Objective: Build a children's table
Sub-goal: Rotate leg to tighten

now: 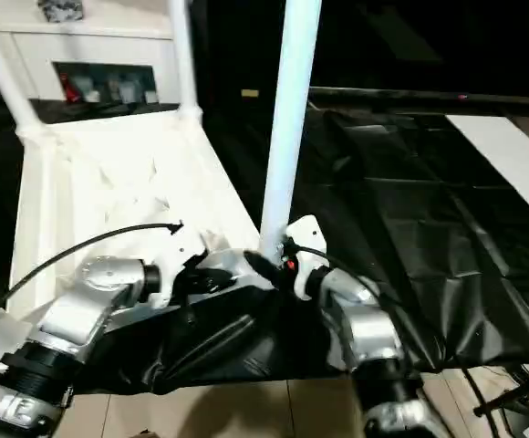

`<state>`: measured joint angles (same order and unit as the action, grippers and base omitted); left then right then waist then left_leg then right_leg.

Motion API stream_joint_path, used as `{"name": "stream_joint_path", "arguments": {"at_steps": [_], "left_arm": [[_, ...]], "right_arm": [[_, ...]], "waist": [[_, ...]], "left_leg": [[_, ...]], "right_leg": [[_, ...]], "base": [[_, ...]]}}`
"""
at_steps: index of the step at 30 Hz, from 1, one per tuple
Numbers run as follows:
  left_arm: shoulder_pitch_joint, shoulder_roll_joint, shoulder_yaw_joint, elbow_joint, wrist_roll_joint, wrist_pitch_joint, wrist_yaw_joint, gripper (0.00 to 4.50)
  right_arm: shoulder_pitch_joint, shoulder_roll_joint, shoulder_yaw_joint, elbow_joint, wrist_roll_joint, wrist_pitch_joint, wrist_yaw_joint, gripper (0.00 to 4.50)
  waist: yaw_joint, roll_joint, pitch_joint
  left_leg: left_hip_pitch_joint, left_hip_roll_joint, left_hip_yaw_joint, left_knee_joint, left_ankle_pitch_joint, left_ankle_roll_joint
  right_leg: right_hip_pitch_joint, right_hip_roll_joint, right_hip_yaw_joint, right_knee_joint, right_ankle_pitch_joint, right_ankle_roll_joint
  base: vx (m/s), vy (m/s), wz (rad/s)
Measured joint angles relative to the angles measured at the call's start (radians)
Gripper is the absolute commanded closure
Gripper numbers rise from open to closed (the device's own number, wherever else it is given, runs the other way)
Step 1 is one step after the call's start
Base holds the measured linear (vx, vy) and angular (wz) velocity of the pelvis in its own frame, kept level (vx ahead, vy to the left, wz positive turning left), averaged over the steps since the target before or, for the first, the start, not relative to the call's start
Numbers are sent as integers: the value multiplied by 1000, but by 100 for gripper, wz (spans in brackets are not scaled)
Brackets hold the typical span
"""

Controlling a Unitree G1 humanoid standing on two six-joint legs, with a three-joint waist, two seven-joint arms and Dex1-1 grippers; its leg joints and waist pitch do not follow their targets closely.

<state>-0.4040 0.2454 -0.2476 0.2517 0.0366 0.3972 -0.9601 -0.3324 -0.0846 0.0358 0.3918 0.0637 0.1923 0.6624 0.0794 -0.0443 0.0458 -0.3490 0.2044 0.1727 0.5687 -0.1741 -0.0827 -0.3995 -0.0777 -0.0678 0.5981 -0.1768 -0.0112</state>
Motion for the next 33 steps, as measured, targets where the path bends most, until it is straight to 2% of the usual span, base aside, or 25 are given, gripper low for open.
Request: {"name": "stream_joint_path", "arguments": {"at_steps": [5, 8, 14, 17, 18, 20, 22, 23, 33], "left_arm": [[4, 0, -12, -15, 0, -3, -4, 450], [3, 21, -14, -15, -7, -26, -54, 450], [3, 70, -20, -11, -54, -51, -167, 450], [-3, 116, -40, -5, -70, -75, -261, 450], [-14, 132, -49, 5, -75, -83, -301, 450], [-21, 145, -58, 12, -75, -91, -338, 450], [-29, 157, -65, 19, -77, -94, -376, 450], [-34, 160, -69, 22, -77, -95, -388, 450], [-58, 167, -94, 58, -77, -118, -415, 450]], "right_arm": [[0, -8, 5, -32, -1, 35, 8, 90], [-12, -90, 50, -33, 6, 18, 135, 90], [-37, -202, 97, -24, 19, -29, 378, 90], [-56, -287, 156, -21, 22, -66, 543, 90], [-62, -309, 176, -21, 25, -73, 602, 90], [-61, -316, 186, -21, 30, -77, 657, 90], [-59, -322, 200, -19, 41, -81, 703, 90], [-59, -324, 204, -17, 44, -83, 717, 114], [-59, -321, 210, 4, 50, -93, 731, 178]], "waist": [[4, 4, 1], [6, 7, 2], [13, 14, 1], [20, 15, 1], [27, 15, 1], [36, 15, 1], [37, 14, 1], [37, 14, 1], [35, 13, 0]], "left_leg": [[-1, 0, 1, 0, 0, 0], [-2, 0, 2, 0, 0, 0], [-6, 2, 2, -2, 0, 0], [-8, 2, 2, -1, 0, 1], [-8, 2, 2, -1, 0, 1], [-8, 3, 3, 1, 0, 1], [-8, 3, 5, 2, 0, 1], [-8, 3, 5, 3, 0, 1], [-5, 3, 5, 5, 0, 1]], "right_leg": [[0, 0, 1, -2, 0, 0], [-1, 0, 1, -2, 1, 1], [-3, 1, 0, -1, 1, -1], [-3, 1, 0, -2, 0, -2], [-3, 1, 0, -2, 0, -2], [-3, 1, 0, -1, 0, -2], [-2, 0, 1, 0, 1, -2], [-2, 0, 2, 1, 1, -2], [0, -1, 3, 5, 1, -2]], "base": [[0, 0, 0], [0, 0, 0], [0, 0, 0], [0, 0, 0], [0, 0, 0], [0, 0, 0], [0, 0, 0], [0, 0, 0], [0, 0, 0]]}}
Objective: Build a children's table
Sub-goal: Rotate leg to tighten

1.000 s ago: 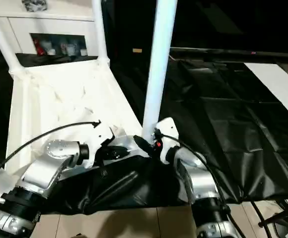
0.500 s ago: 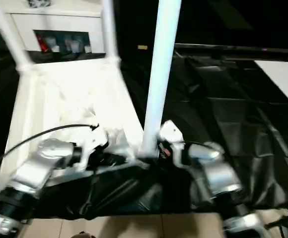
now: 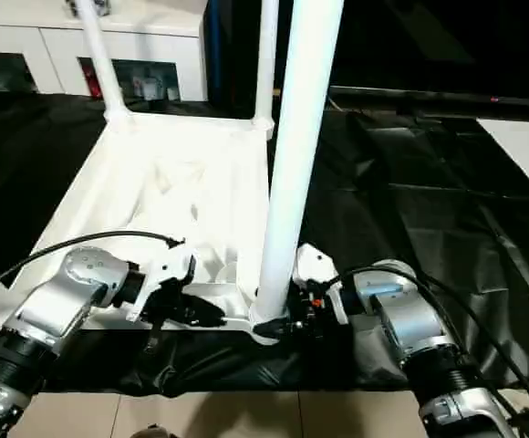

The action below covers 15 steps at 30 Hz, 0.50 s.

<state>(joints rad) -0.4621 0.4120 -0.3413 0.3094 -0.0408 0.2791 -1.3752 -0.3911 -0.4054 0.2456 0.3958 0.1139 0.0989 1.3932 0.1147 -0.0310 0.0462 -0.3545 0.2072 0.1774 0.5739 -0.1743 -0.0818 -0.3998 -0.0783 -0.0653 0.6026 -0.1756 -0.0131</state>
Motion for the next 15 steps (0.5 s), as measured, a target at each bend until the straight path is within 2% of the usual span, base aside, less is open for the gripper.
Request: {"name": "stream_joint_path", "arguments": {"at_steps": [5, 8, 12, 15], "left_arm": [[21, -1, 17, -6, 0, -3, 18, 450], [36, -9, 43, -9, 3, -2, 88, 450], [42, -43, 75, -8, 23, 20, 208, 450], [61, -78, 101, -24, 29, 44, 287, 450]], "right_arm": [[21, 16, -9, -9, 1, 3, -37, 186], [39, 59, -45, -7, -6, 16, -142, 187], [40, 142, -99, 24, -15, 40, -347, 188], [47, 200, -128, 30, -31, 48, -486, 188]], "waist": [[-4, -3, -3], [-12, -5, -4], [-42, -6, -3], [-57, -7, -3]], "left_leg": [[3, 0, 0, 0, 0, 0], [5, 0, -1, 0, 0, 0], [4, -1, -4, 0, 0, 0], [4, -1, -7, 0, 0, 0]], "right_leg": [[2, 0, 0, 0, 0, 0], [4, 0, 0, 0, -2, 4], [1, 0, -3, -4, -2, 3], [1, 0, -6, -9, -2, 3]], "base": [[0, 0, 0], [0, 0, 0], [-13, 1, -2], [0, 0, 0]]}}
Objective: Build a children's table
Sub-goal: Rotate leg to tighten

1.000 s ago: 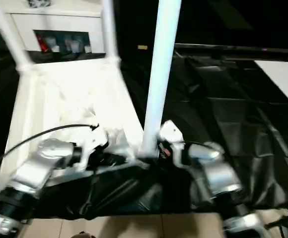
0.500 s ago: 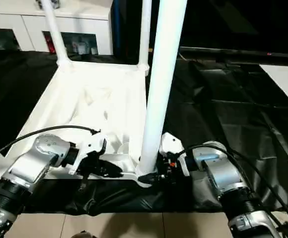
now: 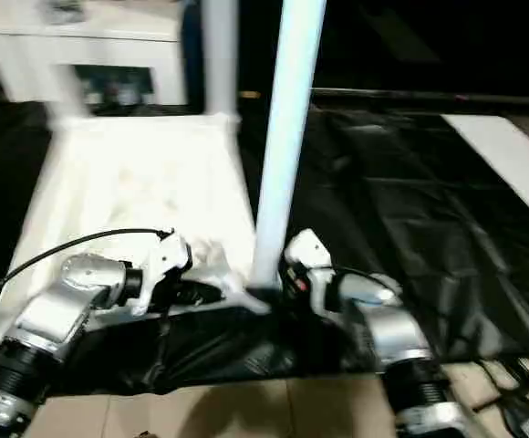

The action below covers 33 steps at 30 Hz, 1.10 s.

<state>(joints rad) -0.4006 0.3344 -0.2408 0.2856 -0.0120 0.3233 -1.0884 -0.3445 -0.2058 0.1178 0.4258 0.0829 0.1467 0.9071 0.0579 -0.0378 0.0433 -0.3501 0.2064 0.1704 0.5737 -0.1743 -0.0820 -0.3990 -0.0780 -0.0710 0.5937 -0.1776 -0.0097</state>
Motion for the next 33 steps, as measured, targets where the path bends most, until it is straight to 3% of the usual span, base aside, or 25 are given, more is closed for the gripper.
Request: {"name": "stream_joint_path", "arguments": {"at_steps": [8, 9, 14, 15, 18, 23, 27, 30, 33], "left_arm": [[32, -86, 8, -72, 47, 66, 180, 450], [32, -90, 7, -74, 47, 66, 188, 450], [32, -107, -5, -78, 47, 50, 185, 450], [32, -106, -13, -74, 47, 22, 179, 450], [31, -104, -29, -67, 43, -46, 153, 450], [-6, -104, -86, -48, 14, -137, 57, 450], [-23, -66, -96, 4, 5, -187, -38, 450], [-50, -40, -111, 41, -3, -231, -112, 450], [-68, -24, -129, 60, -4, -273, -145, 450]], "right_arm": [[38, 118, -43, -76, -46, 62, -306, 188], [40, 123, -43, -84, -48, 66, -326, 133], [49, 114, -35, -121, -78, 89, -341, 97], [52, 94, -26, -139, -79, 94, -330, 78], [74, 27, -21, -185, -48, 107, -248, 78], [102, -136, -35, -230, 22, 93, -58, 78], [159, -324, -137, -235, 77, 84, 103, 78], [183, -411, -199, -239, 123, 86, 177, 78], [181, -431, -235, -237, 142, 87, 176, 78]], "waist": [[-3, -5, 2], [-3, -5, 2], [8, -4, 2], [14, -3, 3], [31, -1, 4], [33, 4, 4], [30, 9, 5], [25, 12, 4], [21, 13, 3]], "left_leg": [[0, -1, 1, 0, 0, 0], [-1, -2, 1, 0, 0, 0], [-1, -2, 2, -3, 0, 0], [-3, -2, 3, -4, 0, 0], [-5, 0, 5, -5, 0, 0], [-10, 0, 6, -4, -3, 2], [-8, 0, 6, -4, -2, 2], [-4, 0, 5, -4, -2, 2], [-1, 0, 5, -4, -2, 2]], "right_leg": [[-2, 0, 3, -1, 0, 0], [-2, 0, 4, -1, 0, 0], [-2, 0, 4, 1, 1, 0], [-2, 0, 5, 1, 2, 1], [-2, 1, 6, 2, 2, 0], [-4, 1, 7, 0, 0, 1], [-3, 1, 7, 2, 0, 0], [-1, 1, 7, 3, -1, 4], [1, 1, 7, 3, 1, 3]], "base": [[0, 0, 0], [0, 0, 0], [0, 0, 0], [0, 0, 0], [0, 0, 0], [0, 0, 0], [0, 0, 0], [0, 0, 0], [0, 0, 0]]}}
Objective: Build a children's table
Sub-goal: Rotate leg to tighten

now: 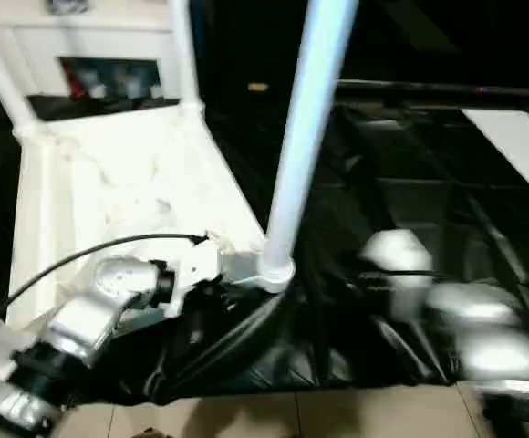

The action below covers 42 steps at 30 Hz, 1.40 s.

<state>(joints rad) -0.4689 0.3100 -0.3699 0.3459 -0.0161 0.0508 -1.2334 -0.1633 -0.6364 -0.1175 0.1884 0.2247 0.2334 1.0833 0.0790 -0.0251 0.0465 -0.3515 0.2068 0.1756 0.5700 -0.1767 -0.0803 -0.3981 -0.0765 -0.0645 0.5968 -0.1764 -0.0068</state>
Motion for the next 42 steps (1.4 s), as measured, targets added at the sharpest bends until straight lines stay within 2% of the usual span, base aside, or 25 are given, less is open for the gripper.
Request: {"name": "stream_joint_path", "arguments": {"at_steps": [3, 5, 7, 9, 10, 13, 15, 17, 18, 27, 32, 36, 38, 41, 42], "left_arm": [[-8, 18, -1, 20, 1, -25, 5, 450], [-7, 32, 5, 5, 1, -7, 15, 450], [-4, 40, 30, -33, 1, 34, 40, 450], [-3, 43, 72, -91, 8, 132, 113, 450], [-4, 42, 90, -102, 13, 165, 146, 409], [-10, 26, 123, -108, 12, 256, 212, 409], [-9, 16, 122, -113, 8, 300, 218, 373], [-9, 3, 120, -118, 8, 330, 234, 373], [-9, -7, 115, -119, 8, 347, 244, 362], [-9, -31, 84, -130, -8, 469, 258, 277], [-7, -14, 68, -130, -2, 483, 257, 277], [-6, -1, 46, -102, 34, 462, 286, 277], [-7, 3, 42, -100, 34, 458, 286, 304], [-6, 14, 36, -99, 31, 454, 270, 314], [-6, 17, 36, -100, 29, 454, 262, 338]], "right_arm": [[-25, 20, -5, 24, 0, 0, -63, 78], [-37, 41, -9, 24, -1, 0, -102, 78], [-41, 65, -10, 24, -3, -1, -130, 78], [-41, 109, -9, 24, -1, 3, -157, 78], [-41, 126, -4, 23, 1, 6, -162, 59], [-41, 145, 14, 19, 13, 28, -159, 49], [-45, 145, 32, 14, 20, 33, -153, 22], [-55, 148, 55, 12, 21, 37, -137, 22], [-69, 156, 71, 13, 19, 37, -134, 6], [-105, 174, 114, 20, 17, 39, -116, 0], [-105, 183, 139, 33, -4, 34, -133, 0], [-112, 186, 161, 59, -33, 12, -148, 0], [-114, 190, 169, 59, -36, 5, -147, 0], [-125, 192, 182, 61, -37, -1, -147, 0], [-130, 193, 185, 63, -39, -5, -147, 0]], "waist": [[-5, 3, -1], [-4, 5, -1], [-1, 6, -2], [1, 6, -2], [2, 7, -2], [8, 8, -2], [9, 7, -2], [9, 7, -2], [9, 7, -2], [10, 7, -2], [9, 7, -2], [9, 7, -2], [9, 7, -2], [8, 7, -2], [8, 7, -2]], "left_leg": [[1, 0, 0, 0, 0, -1], [1, 0, 0, 0, 0, -1], [0, 0, 0, 0, 0, -1], [0, 0, 0, 0, 1, -1], [0, 0, 0, 1, 1, -1], [-1, 0, 0, 2, 1, -1], [-3, 0, 0, 3, 1, -1], [-4, 0, 0, 5, 1, -1], [-5, 0, 0, 6, 1, 0], [-6, 0, -1, 6, 1, 0], [-6, 0, -1, 6, 1, 0], [-7, 0, -1, 6, 1, 0], [-7, 0, -1, 6, 1, 0], [-6, 0, -1, 6, 1, -1], [-6, 0, -1, 6, 1, -1]], "right_leg": [[-1, 0, 0, 0, 2, -2], [-1, 0, 0, 0, 3, -2], [-1, 0, 0, 0, 3, -2], [-1, 0, -1, 1, 3, -3], [-1, 0, 0, 1, 3, -3], [-1, 0, 0, 1, 4, -3], [-1, 0, 0, 0, 5, -5], [-2, 0, 0, 0, 5, -5], [-2, 0, 0, 0, 4, -5], [-3, -1, 0, 0, 4, -5], [-3, -1, 0, 0, 4, -5], [-3, -1, 0, 0, 4, -5], [-3, -1, 0, 0, 4, -5], [-3, -1, 0, 0, 5, -5], [-3, -1, 0, 0, 5, -5]], "base": [[0, 0, 0], [0, 0, 0], [0, 0, 0], [0, 0, 0], [0, 0, 0], [0, 0, 0], [0, 0, 0], [0, 0, 0], [0, 0, 0], [0, 0, 0], [0, 0, 0], [0, 0, 0], [0, 0, 0], [0, 0, 0], [0, 0, 0]]}}
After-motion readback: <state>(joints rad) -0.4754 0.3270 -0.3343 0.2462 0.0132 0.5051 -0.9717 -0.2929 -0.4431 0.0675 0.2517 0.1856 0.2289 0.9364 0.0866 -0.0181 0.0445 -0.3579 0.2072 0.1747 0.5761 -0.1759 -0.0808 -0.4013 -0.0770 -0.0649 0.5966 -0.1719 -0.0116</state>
